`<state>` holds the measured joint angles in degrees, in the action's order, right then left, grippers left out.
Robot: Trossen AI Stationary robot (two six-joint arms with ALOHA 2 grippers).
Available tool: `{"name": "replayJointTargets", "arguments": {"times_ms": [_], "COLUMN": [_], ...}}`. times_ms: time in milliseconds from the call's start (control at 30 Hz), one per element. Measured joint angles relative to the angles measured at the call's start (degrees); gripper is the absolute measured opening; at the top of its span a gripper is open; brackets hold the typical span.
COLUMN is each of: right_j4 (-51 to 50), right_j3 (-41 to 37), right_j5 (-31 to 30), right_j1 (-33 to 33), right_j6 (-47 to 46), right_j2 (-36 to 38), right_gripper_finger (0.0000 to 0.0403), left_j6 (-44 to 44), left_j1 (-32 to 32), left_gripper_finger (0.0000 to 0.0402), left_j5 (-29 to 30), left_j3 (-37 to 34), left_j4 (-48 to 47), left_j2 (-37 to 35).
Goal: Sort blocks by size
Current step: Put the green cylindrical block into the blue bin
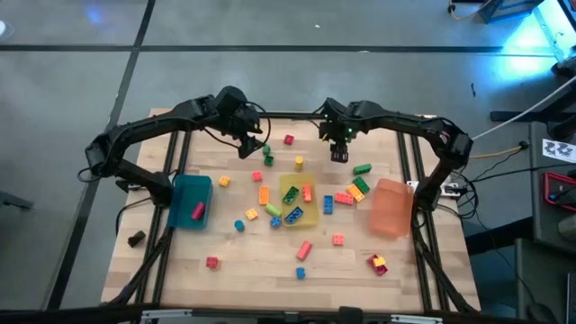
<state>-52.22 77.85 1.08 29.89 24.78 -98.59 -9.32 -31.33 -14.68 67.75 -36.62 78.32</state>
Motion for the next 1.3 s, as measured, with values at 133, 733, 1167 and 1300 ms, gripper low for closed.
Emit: {"name": "replayJointTargets", "arguments": {"times_ms": [133, 733, 1167, 1300], "right_j4": [0.83, 1.80, 2.22, 1.17], "right_j3": [0.01, -0.08, -0.08, -0.08], "right_j5": [0.00, -1.50, -7.06, -6.58], "right_j1": [1.46, 3.62, 3.58, 3.91], "right_j6": [-0.36, -8.49, -8.51, -9.55], "right_j2": [-0.92, -5.59, -8.52, -8.52], "right_gripper_finger": [0.0204, 0.0204, 0.0204, 0.0204], "left_j6": [-0.30, 1.86, 2.05, 2.72], "left_j1": [0.00, 0.15, 0.15, 0.15], "left_gripper_finger": [0.0232, 0.0232, 0.0232, 0.0232], "left_j5": [-0.02, -0.07, -0.11, -0.11], "left_j3": [0.00, -14.01, -14.97, -14.97], "left_j4": [-0.08, 12.24, 13.71, 13.73], "left_j2": [0.00, 0.04, -0.01, -0.02]}}
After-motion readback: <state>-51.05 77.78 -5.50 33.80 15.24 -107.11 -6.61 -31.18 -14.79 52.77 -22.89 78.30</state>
